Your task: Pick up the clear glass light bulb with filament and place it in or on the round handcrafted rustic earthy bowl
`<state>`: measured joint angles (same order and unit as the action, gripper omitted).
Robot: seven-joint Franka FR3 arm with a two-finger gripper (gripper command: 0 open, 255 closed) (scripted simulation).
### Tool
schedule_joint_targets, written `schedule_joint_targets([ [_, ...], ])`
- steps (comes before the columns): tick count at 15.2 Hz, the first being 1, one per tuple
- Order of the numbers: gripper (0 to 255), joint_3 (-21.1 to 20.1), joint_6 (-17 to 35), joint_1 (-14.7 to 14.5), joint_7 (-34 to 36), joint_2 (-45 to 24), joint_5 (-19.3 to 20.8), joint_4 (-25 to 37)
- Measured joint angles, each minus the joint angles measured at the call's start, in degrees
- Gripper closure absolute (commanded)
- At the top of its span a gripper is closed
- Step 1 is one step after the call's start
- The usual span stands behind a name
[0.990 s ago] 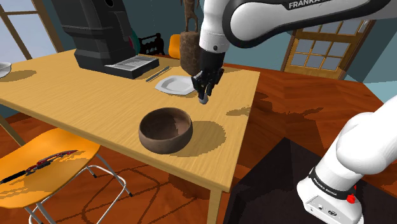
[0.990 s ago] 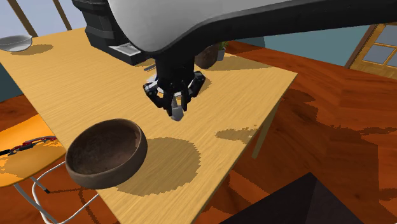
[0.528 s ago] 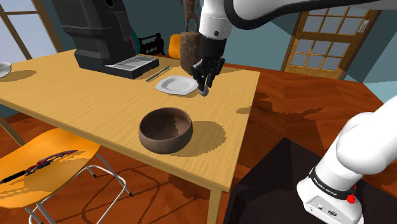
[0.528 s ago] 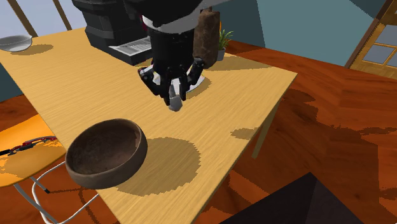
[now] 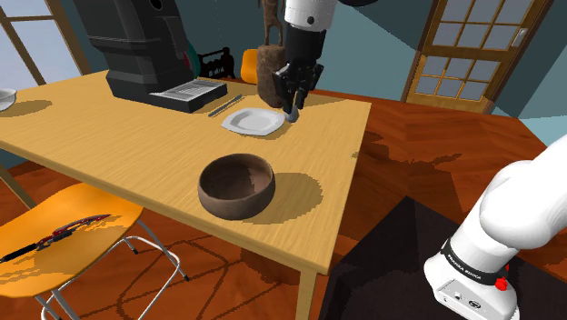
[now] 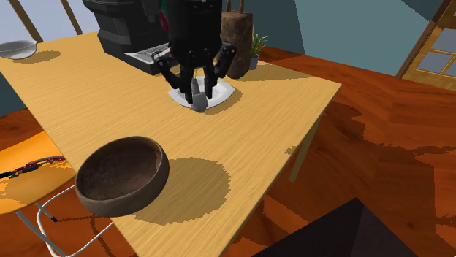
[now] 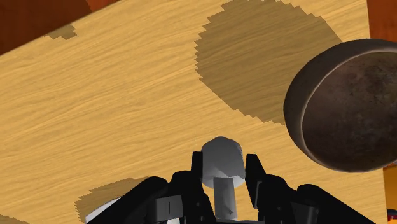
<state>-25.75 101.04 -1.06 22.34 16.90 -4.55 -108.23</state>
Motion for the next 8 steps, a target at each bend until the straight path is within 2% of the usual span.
schedule_joint_targets([
  [2,255,-0.5,-0.9,-0.1,0.7,-0.4,0.2,1.3],
  [8,255,-7.0,-2.0,-2.1,9.9,-6.5,3.1,7.9],
])
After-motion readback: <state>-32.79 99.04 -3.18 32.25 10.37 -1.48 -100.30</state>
